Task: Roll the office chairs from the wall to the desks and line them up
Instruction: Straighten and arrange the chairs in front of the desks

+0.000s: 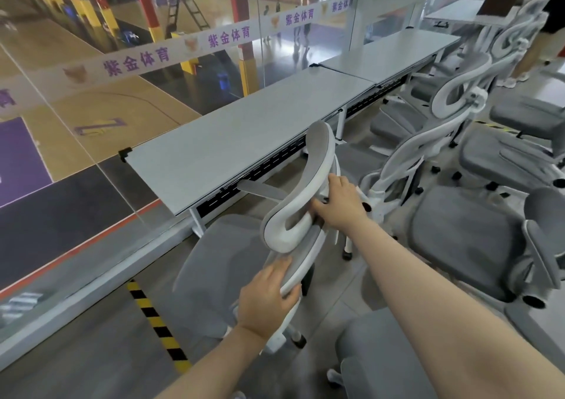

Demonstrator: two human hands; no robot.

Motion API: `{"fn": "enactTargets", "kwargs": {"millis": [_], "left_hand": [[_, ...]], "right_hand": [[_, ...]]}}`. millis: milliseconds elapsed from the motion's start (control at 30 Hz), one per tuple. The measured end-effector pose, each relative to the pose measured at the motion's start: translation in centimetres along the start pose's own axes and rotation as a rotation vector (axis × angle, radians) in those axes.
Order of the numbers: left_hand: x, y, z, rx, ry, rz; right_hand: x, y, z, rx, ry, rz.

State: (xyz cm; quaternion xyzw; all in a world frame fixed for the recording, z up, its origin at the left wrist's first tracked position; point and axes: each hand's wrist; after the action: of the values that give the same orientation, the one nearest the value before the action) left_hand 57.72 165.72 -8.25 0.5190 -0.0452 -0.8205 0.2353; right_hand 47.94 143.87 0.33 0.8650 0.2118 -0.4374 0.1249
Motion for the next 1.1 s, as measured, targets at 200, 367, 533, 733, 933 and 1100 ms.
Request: {"fn": "enactTargets", "kwargs": {"millis": [200, 367, 533, 733, 933, 1100], "left_hand": [[0.1, -0.1, -1.0, 0.052, 0.027, 0.063], [0.2, -0.7, -1.4, 0.051, 0.042, 0.064], [0.6, -0.9, -1.0, 0.058, 0.054, 0.084], [1.0, -1.0, -0.7, 0.133, 0.030, 0.108], [0.9, -0.1, -1.4, 0.213, 0.022, 0.125], [1.6, 0.1, -0.5, 0.243, -0.007, 0.105]], "right_hand": [[2.1, -1.2, 0.8, -0.060, 0.106, 0.229], [2.7, -1.7, 1.4, -0.075, 0.113, 0.263], [2.7, -1.8, 2.9, -0.086, 0.067, 0.301], [1.9, -3.3, 4.1, -0.063, 0.083, 0.336], [1.5, -4.5, 4.9, -0.031, 0.044, 0.390], [0.6, -4.9, 5.9, -0.001, 0.071, 0.410]]}}
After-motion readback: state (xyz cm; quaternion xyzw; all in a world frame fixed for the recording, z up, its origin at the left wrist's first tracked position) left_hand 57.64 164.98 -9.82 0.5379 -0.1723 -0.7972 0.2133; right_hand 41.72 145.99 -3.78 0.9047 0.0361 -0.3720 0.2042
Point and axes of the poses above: each hand's wrist, its own y-axis towards the middle knuckle, its own x-axis out of the palm, z = x × y, and after that the axes turned 4 degrees about y, right-handed
